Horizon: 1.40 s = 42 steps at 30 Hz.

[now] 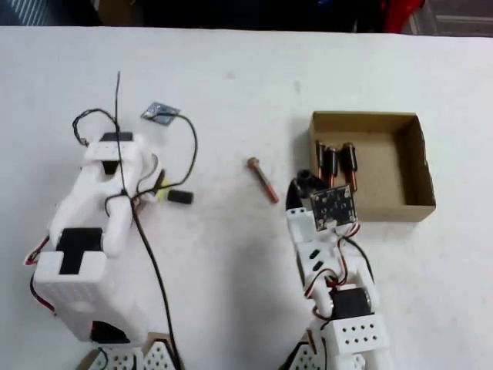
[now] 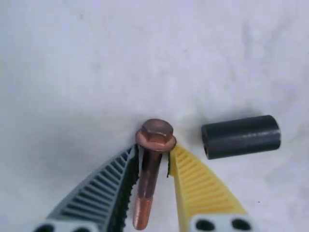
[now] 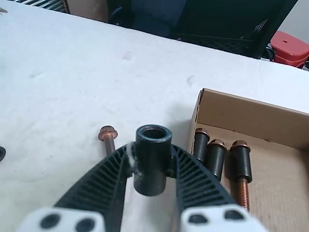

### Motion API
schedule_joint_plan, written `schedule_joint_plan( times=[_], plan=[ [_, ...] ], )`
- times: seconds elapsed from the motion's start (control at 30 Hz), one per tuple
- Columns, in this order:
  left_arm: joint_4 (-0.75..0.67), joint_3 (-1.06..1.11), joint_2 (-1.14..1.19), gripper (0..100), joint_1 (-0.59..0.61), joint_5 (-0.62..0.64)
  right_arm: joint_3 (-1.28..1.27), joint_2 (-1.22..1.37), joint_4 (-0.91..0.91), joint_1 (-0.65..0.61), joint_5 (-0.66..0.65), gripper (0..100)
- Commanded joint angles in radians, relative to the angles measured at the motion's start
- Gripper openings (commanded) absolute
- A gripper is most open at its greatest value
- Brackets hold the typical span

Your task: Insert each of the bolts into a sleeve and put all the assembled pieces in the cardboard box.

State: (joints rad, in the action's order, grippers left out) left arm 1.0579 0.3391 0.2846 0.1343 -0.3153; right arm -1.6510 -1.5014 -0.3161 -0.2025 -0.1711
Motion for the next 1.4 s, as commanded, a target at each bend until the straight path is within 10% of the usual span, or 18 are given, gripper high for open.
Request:
schedule_joint_plan(
  times=[0.0,0.83,1.37],
  plan=[
    [-0.008,-0.037,0.001,14,-0.012,0.003,0.015,-0.016,0.019,0.008,0.003,1.7],
    [-0.023,-0.044,-0.007,2,-0.018,0.002,-0.002,-0.016,0.022,-0.004,0.006,1.7],
    [0.195,-0.018,-0.463,2,-0.022,0.1,0.005,-0.016,0.054,-0.311,0.011,1.7]
  ],
)
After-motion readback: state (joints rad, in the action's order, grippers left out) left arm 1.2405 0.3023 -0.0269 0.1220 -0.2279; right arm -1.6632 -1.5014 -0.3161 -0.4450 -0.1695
